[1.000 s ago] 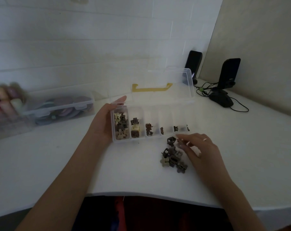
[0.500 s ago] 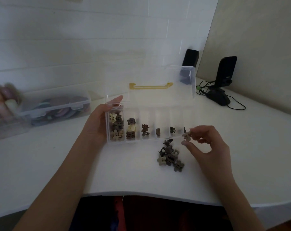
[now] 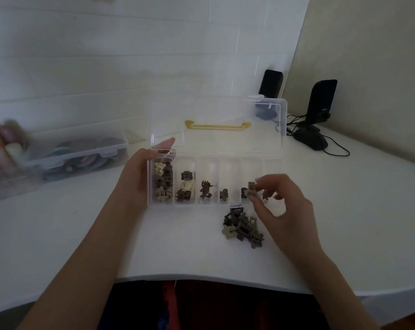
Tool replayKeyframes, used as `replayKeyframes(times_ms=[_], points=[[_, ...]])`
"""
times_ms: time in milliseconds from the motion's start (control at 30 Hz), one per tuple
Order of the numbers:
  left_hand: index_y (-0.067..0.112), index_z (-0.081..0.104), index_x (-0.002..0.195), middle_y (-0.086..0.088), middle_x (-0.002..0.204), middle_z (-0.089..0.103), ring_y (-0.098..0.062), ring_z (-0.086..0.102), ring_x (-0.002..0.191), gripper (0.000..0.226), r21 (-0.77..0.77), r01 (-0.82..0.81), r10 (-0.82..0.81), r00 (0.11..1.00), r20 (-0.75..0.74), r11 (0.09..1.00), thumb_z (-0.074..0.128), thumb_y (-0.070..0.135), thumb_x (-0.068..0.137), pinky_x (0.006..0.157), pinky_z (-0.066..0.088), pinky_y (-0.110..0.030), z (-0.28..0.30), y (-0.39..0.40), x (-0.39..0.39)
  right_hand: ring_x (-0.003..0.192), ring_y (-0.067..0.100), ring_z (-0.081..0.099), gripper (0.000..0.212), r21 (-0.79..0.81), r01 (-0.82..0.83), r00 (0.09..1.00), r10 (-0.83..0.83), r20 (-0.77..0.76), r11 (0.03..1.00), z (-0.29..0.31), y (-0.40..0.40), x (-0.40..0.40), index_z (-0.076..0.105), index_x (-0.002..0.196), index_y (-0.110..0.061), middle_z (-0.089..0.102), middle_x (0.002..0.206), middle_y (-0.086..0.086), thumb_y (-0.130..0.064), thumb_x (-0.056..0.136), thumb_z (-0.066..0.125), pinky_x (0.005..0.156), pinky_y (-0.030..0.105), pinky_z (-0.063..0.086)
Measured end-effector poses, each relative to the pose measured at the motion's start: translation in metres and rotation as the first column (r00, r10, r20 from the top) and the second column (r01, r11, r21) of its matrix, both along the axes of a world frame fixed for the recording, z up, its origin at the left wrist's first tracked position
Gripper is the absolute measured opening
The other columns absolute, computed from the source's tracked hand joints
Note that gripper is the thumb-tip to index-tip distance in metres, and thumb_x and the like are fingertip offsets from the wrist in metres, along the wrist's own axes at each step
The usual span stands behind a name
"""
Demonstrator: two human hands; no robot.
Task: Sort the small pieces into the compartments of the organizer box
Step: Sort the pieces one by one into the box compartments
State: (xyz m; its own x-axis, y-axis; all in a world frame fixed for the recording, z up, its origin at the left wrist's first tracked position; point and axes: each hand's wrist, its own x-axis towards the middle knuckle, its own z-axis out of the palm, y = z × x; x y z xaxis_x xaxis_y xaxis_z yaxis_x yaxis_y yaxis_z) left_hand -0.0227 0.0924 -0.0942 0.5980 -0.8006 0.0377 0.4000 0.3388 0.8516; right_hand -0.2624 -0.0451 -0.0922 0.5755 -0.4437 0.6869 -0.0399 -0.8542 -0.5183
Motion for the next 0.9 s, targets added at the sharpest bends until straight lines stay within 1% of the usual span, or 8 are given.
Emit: replayKeyframes(times_ms=[133,267,367,467,567,700,800,900], points=[[0.025,0.071,0.095,0.002,0.080,0.068,-0.019,0.064,0.073,0.034,0.004,-0.012,0.013,0.999,-0.036,1.000,0.040,0.020,0.083,0.069,0.052,-0.037,0.000,-0.001,0.001,0.080,0.009,0.051,0.010,-0.248,0.020,0.997,-0.037,-0.063,0.968,0.012,0.011,0.030,0.063,0.082,-0.021,0.062,0.081,-0.019,-0.028,0.080,0.070,0.075,0.028,0.037],[0.024,0.071,0.106,-0.002,0.091,0.070,-0.022,0.065,0.082,0.038,-0.003,-0.049,0.048,0.996,-0.074,0.999,0.039,0.021,0.087,0.075,0.051,-0.039,-0.001,-0.002,0.003,0.081,0.017,0.043,0.008,-0.412,0.159,0.968,-0.224,-0.113,0.897,0.008,0.004,0.045,0.067,0.081,-0.019,0.060,0.084,-0.003,-0.024,0.078,0.072,0.070,0.031,0.032],[0.024,0.072,0.107,-0.005,0.098,0.070,-0.025,0.065,0.087,0.039,-0.001,-0.049,0.049,0.996,-0.068,0.999,0.044,0.023,0.080,0.079,0.051,-0.042,0.000,-0.005,0.002,0.079,0.022,0.047,0.011,-0.401,0.234,0.945,-0.305,-0.122,0.886,0.006,-0.002,0.040,0.071,0.086,-0.019,0.057,0.084,0.001,-0.022,0.076,0.073,0.068,0.032,0.034],[0.023,0.070,0.111,-0.005,0.098,0.070,-0.025,0.066,0.086,0.040,-0.006,-0.039,0.038,0.996,-0.086,0.999,0.041,0.023,0.084,0.076,0.053,-0.041,0.001,-0.006,0.002,0.080,0.018,0.046,0.023,-0.330,0.193,0.962,-0.244,-0.122,0.924,0.007,0.000,0.032,0.069,0.103,-0.021,0.056,0.087,-0.001,-0.020,0.080,0.070,0.071,0.029,0.033],[0.022,0.071,0.109,-0.004,0.099,0.069,-0.023,0.067,0.084,0.040,-0.018,-0.028,0.027,0.996,-0.086,0.999,0.045,0.021,0.078,0.071,0.055,-0.040,0.000,-0.006,0.003,0.076,0.010,0.044,0.016,-0.200,0.134,0.984,-0.154,-0.089,0.971,0.006,-0.004,0.013,0.070,0.098,-0.023,0.056,0.081,-0.007,-0.017,0.083,0.066,0.070,0.030,0.035],[0.022,0.071,0.109,-0.005,0.102,0.068,-0.025,0.066,0.086,0.038,-0.010,-0.048,0.047,0.991,-0.122,0.999,0.040,0.021,0.087,0.078,0.053,-0.042,-0.001,-0.008,0.006,0.066,-0.003,0.042,0.010,-0.093,0.088,0.975,-0.105,-0.195,0.992,-0.005,-0.018,-0.014,0.070,0.088,-0.028,0.053,0.066,-0.015,-0.020,0.082,0.066,0.066,0.026,0.034],[0.016,0.059,0.125,-0.010,0.122,0.055,-0.030,0.055,0.105,0.043,0.025,-0.049,0.051,0.994,-0.098,0.998,0.046,0.023,0.084,0.096,0.042,-0.050,0.000,-0.009,0.010,0.062,-0.007,0.039,0.018,-0.104,0.080,0.961,-0.105,-0.254,0.991,-0.010,-0.017,-0.018,0.070,0.094,-0.028,0.053,0.063,-0.014,-0.016,0.081,0.070,0.066,0.031,0.039],[0.016,0.055,0.131,-0.009,0.125,0.056,-0.029,0.057,0.105,0.048,0.039,-0.075,0.078,0.993,-0.088,0.996,0.048,0.024,0.084,0.092,0.045,-0.047,0.001,-0.009,0.008,0.062,-0.010,0.037,0.018,-0.144,0.107,0.966,-0.137,-0.220,0.984,-0.004,-0.013,-0.014,0.068,0.094,-0.025,0.052,0.065,-0.013,-0.015,0.079,0.071,0.069,0.032,0.040]])
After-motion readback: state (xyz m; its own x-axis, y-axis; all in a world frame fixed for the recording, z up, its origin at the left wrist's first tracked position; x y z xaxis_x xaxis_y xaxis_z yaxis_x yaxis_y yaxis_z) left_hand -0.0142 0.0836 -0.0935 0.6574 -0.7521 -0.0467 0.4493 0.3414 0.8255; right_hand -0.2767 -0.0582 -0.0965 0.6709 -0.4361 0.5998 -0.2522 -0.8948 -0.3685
